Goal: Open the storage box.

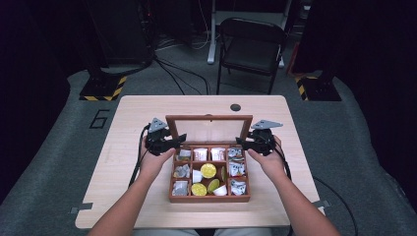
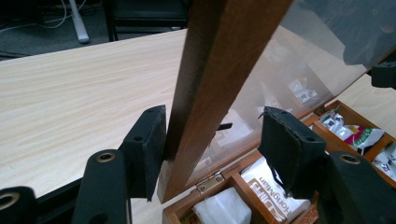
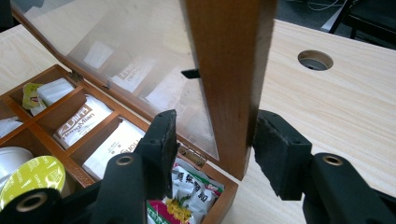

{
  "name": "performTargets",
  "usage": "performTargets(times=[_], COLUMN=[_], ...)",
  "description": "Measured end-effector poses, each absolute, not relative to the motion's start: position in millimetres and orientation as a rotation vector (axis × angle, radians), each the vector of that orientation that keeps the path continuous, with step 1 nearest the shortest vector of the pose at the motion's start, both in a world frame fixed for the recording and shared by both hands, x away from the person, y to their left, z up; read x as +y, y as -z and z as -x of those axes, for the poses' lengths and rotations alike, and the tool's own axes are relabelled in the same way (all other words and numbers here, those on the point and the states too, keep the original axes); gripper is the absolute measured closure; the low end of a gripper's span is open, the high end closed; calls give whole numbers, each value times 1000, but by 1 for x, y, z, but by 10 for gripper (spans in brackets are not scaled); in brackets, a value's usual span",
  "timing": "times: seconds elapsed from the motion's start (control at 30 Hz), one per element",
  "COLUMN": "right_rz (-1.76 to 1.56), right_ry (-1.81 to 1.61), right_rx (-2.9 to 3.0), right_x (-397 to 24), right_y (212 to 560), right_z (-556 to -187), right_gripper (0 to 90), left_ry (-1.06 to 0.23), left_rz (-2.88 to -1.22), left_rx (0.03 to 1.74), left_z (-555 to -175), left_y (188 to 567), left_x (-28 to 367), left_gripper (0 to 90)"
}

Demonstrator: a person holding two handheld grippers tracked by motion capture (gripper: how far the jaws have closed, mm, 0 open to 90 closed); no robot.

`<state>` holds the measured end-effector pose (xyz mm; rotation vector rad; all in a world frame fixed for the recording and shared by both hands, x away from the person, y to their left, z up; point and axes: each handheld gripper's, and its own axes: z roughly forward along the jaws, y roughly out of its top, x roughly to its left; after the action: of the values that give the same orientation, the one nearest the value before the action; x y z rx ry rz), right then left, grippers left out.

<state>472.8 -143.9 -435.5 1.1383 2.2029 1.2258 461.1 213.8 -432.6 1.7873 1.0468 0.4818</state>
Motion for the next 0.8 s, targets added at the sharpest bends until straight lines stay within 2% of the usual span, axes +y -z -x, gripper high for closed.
performTargets(times=[0.17, 0.8], right_rz=[-1141, -1181], right_ry=[-1218, -1208], right_rx=[2189, 2167], right_x=[-141, -136], right_y=[438, 447], right_z=[-474, -478], right_gripper=[505, 485], left_ry=[-489, -493], left_rz=[-1744, -1758], left_rx=[1068, 1099], left_z=[-461, -468], left_y=[438, 454], left_x=[211, 206], left_gripper=[395, 370])
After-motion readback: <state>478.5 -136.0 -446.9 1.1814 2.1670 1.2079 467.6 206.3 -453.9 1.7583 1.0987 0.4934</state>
